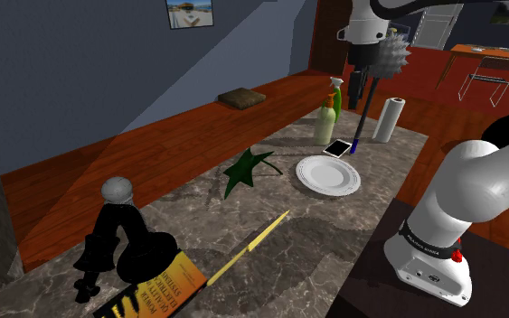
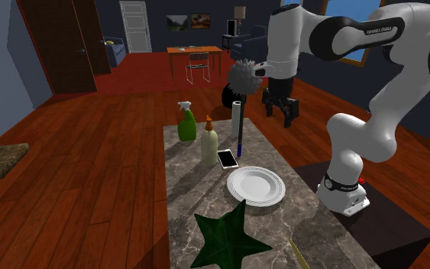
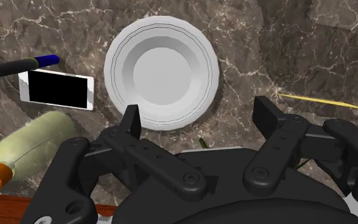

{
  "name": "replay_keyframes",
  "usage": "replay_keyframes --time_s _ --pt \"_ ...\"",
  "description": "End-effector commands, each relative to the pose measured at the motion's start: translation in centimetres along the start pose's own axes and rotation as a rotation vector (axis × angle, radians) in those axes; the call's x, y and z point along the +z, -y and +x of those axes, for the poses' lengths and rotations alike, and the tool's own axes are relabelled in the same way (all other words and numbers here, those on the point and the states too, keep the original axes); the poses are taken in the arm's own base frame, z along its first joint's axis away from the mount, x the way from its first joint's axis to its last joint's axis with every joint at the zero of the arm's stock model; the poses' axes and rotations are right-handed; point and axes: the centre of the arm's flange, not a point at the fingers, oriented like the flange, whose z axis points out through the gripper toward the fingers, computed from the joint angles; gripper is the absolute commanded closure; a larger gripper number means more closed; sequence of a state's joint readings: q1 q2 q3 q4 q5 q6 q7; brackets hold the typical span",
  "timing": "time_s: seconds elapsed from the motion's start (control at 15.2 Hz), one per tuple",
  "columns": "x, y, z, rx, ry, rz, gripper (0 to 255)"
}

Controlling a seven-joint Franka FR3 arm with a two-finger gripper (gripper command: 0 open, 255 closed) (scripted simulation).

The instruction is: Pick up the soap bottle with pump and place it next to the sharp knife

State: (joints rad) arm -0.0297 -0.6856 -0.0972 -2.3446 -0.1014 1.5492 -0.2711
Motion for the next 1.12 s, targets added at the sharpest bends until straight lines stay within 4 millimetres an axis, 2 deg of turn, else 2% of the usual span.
replay_keyframes --time_s 0.0,1.06 --pt "0.5 -2.4 1.0 -0.008 -0.005 -0.001 0" --pt "5.1 -20.7 9.9 -0.062 -0.042 -0.005 0"
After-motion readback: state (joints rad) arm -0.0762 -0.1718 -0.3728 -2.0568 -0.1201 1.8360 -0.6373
